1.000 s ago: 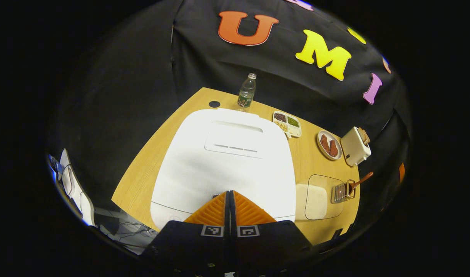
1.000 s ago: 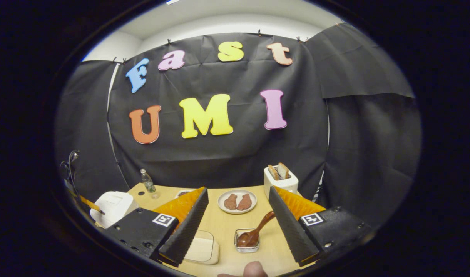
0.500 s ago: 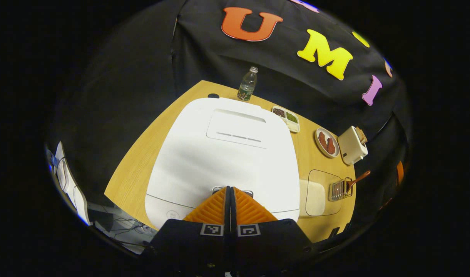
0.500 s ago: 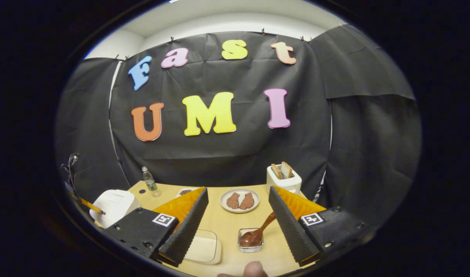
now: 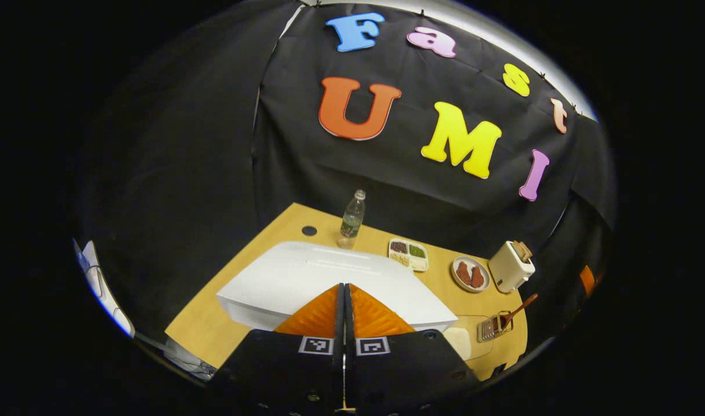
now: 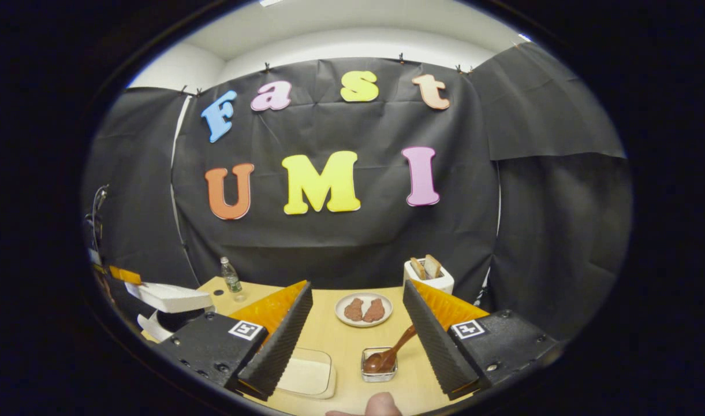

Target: Close the left gripper, press the button to open the rice cooker; take a wooden spoon from the chopstick holder with the right hand, scoop a spoonful of rice and pour it into the rice cooker, then put the wooden spoon back into the chopstick holder.

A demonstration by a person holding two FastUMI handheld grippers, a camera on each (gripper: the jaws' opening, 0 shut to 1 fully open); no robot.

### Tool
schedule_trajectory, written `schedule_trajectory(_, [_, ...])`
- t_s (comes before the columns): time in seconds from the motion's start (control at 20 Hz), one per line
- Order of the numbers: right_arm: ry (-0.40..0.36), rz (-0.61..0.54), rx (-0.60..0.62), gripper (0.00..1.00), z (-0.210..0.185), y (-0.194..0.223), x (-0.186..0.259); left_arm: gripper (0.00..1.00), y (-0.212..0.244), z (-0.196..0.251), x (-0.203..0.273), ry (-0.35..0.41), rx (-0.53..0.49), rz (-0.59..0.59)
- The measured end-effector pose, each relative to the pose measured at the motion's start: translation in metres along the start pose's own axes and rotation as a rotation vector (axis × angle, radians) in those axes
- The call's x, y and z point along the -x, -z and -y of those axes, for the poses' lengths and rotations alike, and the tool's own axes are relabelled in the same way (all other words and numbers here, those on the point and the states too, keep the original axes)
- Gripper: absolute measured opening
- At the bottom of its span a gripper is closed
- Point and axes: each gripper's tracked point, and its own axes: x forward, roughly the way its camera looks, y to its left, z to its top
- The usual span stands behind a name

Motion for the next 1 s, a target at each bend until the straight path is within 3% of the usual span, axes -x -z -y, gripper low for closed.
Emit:
schedule_trajectory(0.05, [0.004,0.012,0.003,1.0,0.002,-0.004,0.003,0.01,-0.013,0.004,0.001,0.001,-0.006,0.041])
schedule_trajectory(0.1, [0.01,0.026,0.005,1.0,0.006,-0.01,0.007,0.09,-0.028,0.005,0.003,-0.007,-0.013,0.089])
schedule_trajectory(0.3, [0.035,0.064,0.001,1.0,0.016,-0.022,0.018,0.93,-0.06,0.01,0.011,-0.024,-0.021,0.197])
schedule_trajectory(0.6, [0.061,0.09,0.004,1.0,0.028,-0.029,0.031,0.94,-0.067,0.002,0.038,-0.058,0.048,0.238])
schedule_trajectory(0.85, [0.068,0.078,0.008,1.0,0.038,-0.024,0.039,0.94,-0.073,0.003,0.075,-0.084,0.028,0.318])
schedule_trajectory(1.0, [0.068,0.05,0.014,1.0,0.044,-0.011,0.04,0.94,-0.074,0.02,0.092,-0.058,0.018,0.349])
